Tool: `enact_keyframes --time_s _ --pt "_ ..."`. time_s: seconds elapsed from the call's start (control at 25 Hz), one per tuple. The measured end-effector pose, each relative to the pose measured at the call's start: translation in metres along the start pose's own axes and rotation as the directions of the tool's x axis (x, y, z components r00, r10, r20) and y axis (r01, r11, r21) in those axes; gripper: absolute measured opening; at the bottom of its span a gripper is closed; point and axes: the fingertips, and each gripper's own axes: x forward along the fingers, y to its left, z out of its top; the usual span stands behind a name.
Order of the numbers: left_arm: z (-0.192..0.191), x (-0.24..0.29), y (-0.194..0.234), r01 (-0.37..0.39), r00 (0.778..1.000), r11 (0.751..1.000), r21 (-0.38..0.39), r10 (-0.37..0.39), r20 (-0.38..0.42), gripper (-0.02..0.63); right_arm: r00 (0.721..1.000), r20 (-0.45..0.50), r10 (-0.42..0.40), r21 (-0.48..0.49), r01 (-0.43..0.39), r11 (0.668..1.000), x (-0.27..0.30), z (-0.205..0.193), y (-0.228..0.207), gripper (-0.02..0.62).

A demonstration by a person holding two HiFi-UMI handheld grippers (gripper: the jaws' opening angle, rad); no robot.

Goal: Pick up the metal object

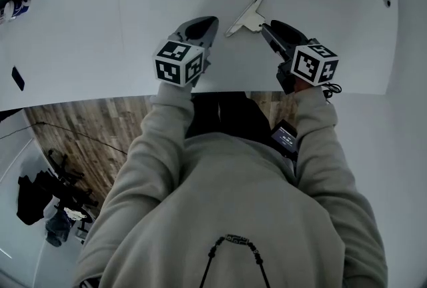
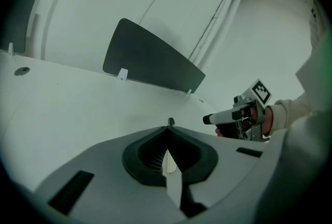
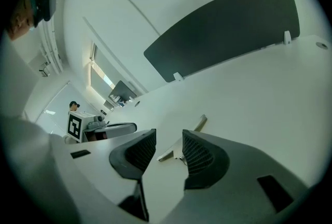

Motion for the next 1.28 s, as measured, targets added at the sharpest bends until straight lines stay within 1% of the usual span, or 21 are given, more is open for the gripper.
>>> enact_keyframes --time_s 0.16,0.44,0.56,0.72,0.88,0.96,1.04,1.16,1.28 --pt "-0.003 0.003 0.000 0.005 1.000 1.000 -0.002 -0.005 -0.004 0.002 0.999 -0.025 -0.024 0.037 0.025 0.999 0.003 -0.009 -0.012 0.152" --pt "-0.008 0.000 0.007 0.008 1.000 1.000 -0.012 -0.008 -0.010 0.002 0.996 -0.088 -0.026 0.058 0.031 0.998 0.015 -0.023 -0.016 0.153" --pt "-0.011 0.003 0.010 0.007 1.000 1.000 -0.014 -0.007 -0.017 0.002 0.996 -0.091 -0.004 0.119 0.015 0.993 0.019 -0.025 -0.021 0.152" --pt "-0.012 0.003 0.012 0.014 1.000 1.000 -0.020 -0.014 -0.024 0.002 0.994 -0.111 -0.015 0.132 0.030 0.991 0.025 -0.030 -0.027 0.152" --pt "-0.016 0.007 0.015 0.015 0.999 1.000 -0.026 -0.016 -0.028 0.002 0.995 -0.103 -0.012 0.196 0.032 0.980 0.032 -0.031 -0.031 0.152" --pt "-0.016 0.010 0.017 0.015 0.999 1.000 -0.027 -0.016 -0.029 0.002 0.993 -0.116 -0.016 0.215 0.041 0.976 0.036 -0.033 -0.034 0.152" --pt "-0.014 0.012 0.017 0.015 0.999 1.000 -0.021 -0.016 -0.033 0.002 0.990 -0.137 -0.025 0.215 0.054 0.975 0.038 -0.037 -0.036 0.152" --pt "-0.015 0.014 0.017 0.017 0.999 1.000 0.000 -0.017 -0.048 0.003 0.989 -0.147 -0.021 0.216 0.053 0.975 0.041 -0.038 -0.038 0.152" --pt "-0.015 0.015 0.020 0.014 0.999 1.000 -0.005 -0.015 -0.051 0.002 0.986 -0.161 -0.034 0.213 0.069 0.975 0.046 -0.038 -0.041 0.152"
